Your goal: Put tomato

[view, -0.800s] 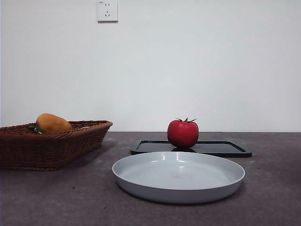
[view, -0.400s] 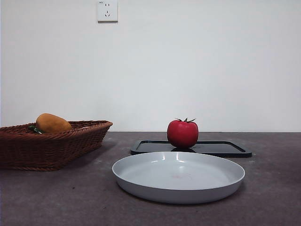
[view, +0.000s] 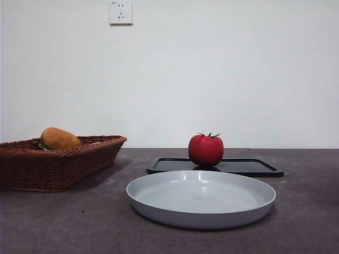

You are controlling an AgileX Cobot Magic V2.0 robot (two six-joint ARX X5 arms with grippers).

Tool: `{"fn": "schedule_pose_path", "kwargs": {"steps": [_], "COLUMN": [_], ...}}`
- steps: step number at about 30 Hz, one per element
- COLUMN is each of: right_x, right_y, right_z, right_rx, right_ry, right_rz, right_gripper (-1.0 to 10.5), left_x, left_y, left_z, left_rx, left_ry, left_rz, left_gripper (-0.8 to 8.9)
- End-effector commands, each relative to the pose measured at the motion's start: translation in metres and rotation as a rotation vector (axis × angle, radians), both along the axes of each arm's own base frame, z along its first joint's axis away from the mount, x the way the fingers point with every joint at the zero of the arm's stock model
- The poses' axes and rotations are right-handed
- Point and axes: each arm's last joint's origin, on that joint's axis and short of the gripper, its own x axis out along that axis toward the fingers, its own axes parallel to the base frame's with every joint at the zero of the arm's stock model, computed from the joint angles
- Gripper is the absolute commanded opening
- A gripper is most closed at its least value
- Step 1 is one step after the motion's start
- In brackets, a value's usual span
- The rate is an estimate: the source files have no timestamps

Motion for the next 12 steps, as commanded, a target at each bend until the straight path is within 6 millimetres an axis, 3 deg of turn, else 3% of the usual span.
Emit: {"fn": "schedule_pose_path", "kwargs": {"steps": [1,6,12], "right_x": [0.001,0.001,0.001], "right_y": [0.002,0.002,0.002], "right_z": [0.002,0.002,0.002], "right_rx": [0.009,0.010,0.009], "right_ry": [-0.001,-0.001,-0.001], "right_rz": [-0.001,0.000,-0.001], "right_gripper": [0.1,0.1,0.1], "left_x": [-0.006,-0.013,-0.015], "left_y": [0.005,0.010,0.011], "left_z": [-0.028,-0.076,-0.127], "left_rx": [-0.011,-0.067,-0.121], "left_ry": [-0.004,0.041,0.117], "left_rz": [0.129,0.276,0.303], "left_gripper": [0.07,0.07,0.07]}}
